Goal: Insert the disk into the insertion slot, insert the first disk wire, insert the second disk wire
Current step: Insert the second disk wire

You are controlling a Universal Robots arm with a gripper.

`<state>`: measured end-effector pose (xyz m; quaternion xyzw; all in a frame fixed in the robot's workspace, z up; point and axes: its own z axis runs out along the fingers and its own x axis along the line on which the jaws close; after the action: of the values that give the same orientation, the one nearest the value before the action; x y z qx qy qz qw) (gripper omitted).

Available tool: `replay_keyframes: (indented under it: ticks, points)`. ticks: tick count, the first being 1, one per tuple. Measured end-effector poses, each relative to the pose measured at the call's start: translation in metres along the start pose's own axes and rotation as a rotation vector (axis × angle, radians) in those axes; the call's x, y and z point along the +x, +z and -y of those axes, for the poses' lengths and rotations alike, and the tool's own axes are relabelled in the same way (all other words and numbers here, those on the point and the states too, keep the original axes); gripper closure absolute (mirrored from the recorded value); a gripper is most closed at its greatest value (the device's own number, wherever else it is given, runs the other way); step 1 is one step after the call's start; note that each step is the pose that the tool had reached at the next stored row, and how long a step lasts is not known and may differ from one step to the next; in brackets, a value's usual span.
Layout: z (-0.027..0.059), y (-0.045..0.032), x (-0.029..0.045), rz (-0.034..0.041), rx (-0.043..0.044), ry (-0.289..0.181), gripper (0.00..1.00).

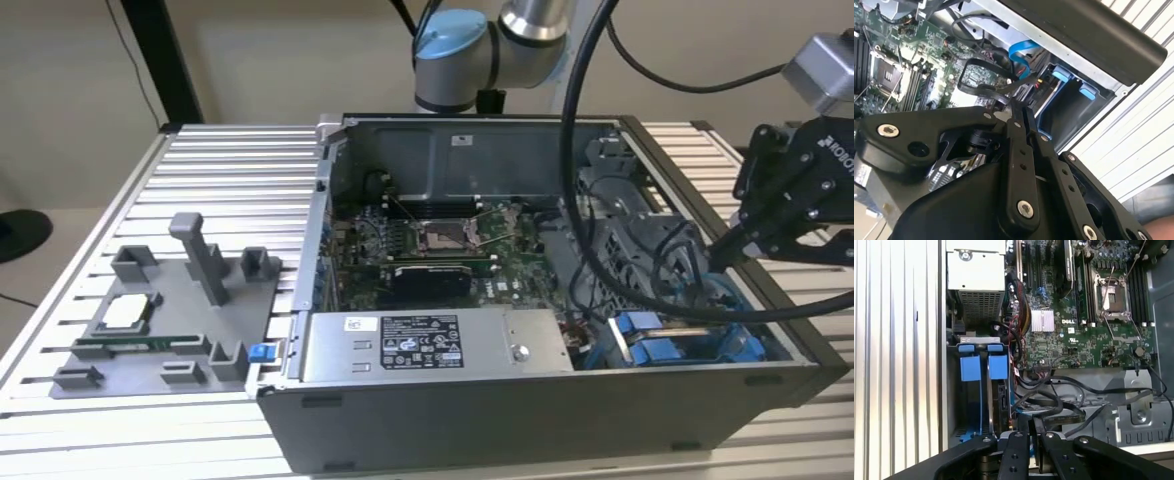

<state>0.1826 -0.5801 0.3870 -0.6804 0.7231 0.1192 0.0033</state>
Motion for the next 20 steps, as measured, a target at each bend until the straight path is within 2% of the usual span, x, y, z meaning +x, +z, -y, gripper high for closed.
replay_keyframes:
  ticks: [5,13,20]
  points:
    - [-0.0063,0.0009,0.0012,-0.0007,0.0006,0.000,1.00]
    - [-0.0214,0.0030,0.0041,-0.0021,0.0030,-0.001,1.00]
    - [-0.0353,0.0053,0.0058,-0.0101,0.0061,-0.004,1.00]
